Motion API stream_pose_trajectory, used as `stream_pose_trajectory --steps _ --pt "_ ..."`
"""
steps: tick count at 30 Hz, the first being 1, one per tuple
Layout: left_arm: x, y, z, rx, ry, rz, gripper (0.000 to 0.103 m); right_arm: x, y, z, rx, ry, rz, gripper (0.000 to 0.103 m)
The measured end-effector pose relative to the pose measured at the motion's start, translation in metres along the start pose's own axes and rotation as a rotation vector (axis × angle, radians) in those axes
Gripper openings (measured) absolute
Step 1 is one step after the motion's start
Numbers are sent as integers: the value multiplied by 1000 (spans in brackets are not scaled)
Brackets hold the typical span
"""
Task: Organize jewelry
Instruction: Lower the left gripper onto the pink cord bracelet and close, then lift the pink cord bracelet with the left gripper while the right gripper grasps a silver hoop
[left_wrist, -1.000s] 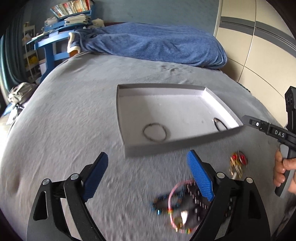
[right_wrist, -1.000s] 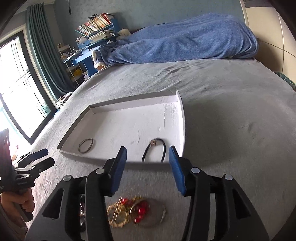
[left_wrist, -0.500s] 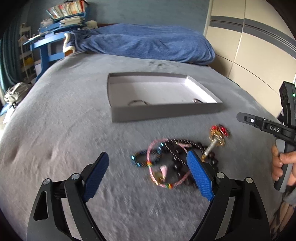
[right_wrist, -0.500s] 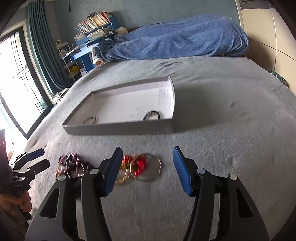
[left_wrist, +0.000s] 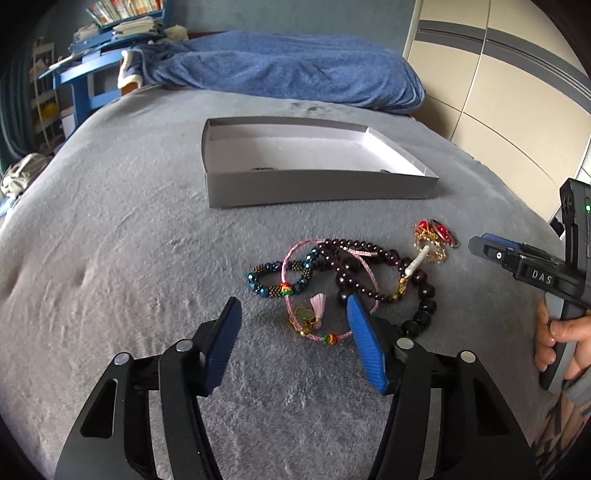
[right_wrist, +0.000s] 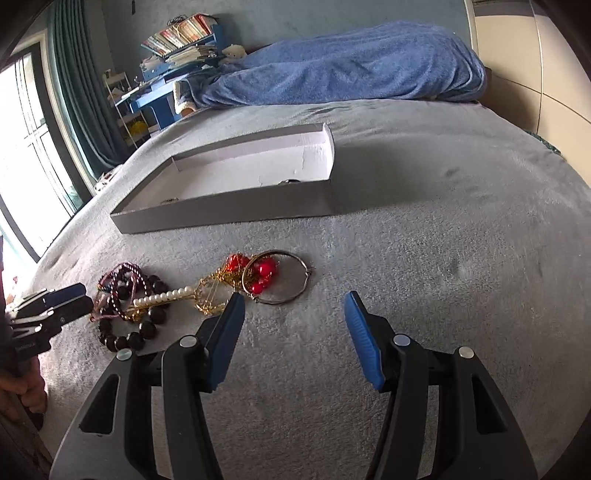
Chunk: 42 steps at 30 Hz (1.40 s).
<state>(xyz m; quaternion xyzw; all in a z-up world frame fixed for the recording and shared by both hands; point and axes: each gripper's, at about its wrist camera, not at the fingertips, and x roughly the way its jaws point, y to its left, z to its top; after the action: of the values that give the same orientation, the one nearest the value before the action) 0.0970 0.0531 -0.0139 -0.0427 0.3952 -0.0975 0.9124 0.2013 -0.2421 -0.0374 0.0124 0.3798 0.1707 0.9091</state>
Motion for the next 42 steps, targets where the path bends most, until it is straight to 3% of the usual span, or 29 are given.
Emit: stream_pose_trajectory --steps 9,23,25,29,32,33,42 --pt "12 9 0 -53 56 -20 39 4 1 0 -7 9 -9 56" --pt "21 5 2 -27 89 18 38 3 3 0 -16 10 -9 56" --pt "21 4 2 -18 84 27 37 3 4 0 -18 12 -7 56" --pt "22 3 4 -19 68 42 18 4 2 0 -9 16 -3 56" --pt "17 5 4 -24 49 29 17 8 -3 4 22 21 6 56" --pt "16 6 4 -24 43 25 9 10 -4 6 32 23 9 56" --pt "1 20 0 -83 12 5 7 20 -1 14 28 40 48 56"
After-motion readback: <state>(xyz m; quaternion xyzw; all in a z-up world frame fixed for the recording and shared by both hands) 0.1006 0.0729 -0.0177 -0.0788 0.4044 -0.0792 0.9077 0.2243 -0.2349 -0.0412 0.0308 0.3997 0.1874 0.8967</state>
